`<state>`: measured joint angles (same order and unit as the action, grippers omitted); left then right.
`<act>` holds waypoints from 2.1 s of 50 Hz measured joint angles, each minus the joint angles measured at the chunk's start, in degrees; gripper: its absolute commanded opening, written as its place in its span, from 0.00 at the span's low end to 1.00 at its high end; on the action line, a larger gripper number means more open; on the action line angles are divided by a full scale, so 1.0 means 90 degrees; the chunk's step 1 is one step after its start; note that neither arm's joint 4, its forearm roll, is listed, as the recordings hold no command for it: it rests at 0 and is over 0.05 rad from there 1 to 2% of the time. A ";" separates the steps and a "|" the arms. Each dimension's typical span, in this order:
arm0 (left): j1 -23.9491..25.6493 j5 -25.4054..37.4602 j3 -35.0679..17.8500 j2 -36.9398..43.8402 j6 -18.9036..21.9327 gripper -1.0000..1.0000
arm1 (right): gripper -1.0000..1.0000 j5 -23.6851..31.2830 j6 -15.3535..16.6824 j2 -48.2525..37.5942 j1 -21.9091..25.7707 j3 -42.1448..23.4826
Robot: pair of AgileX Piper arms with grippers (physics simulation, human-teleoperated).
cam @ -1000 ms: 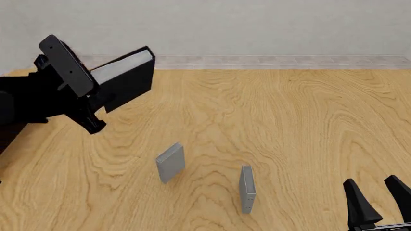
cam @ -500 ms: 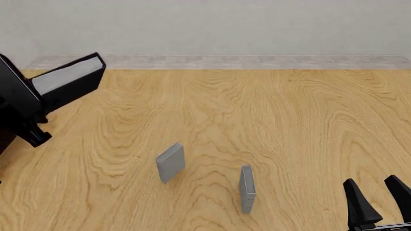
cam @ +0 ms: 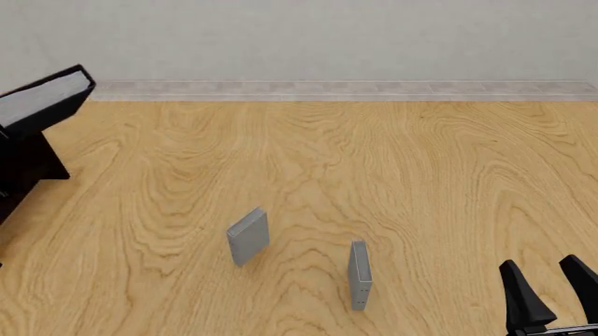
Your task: Pick up the book in the middle and place it on the cabinet shelf.
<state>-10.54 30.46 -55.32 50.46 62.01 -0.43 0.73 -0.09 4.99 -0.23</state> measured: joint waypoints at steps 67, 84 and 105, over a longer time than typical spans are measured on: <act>-0.2606 -0.2677 -0.0302 0.2294 0.0590 0.00 | 1.00 0.0000 0.0000 0.0000 0.0000 0.0000; -0.2601 -0.3042 -0.0487 0.3083 0.0354 0.00 | 1.00 0.0000 0.0000 0.0000 0.0000 0.0000; -0.2948 -0.3348 -0.0474 0.3538 0.0580 0.00 | 1.00 0.0000 0.0000 0.0000 0.0000 0.0000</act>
<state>-37.07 0.33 -59.58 82.30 67.23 -0.43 0.73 -0.09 4.99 -0.23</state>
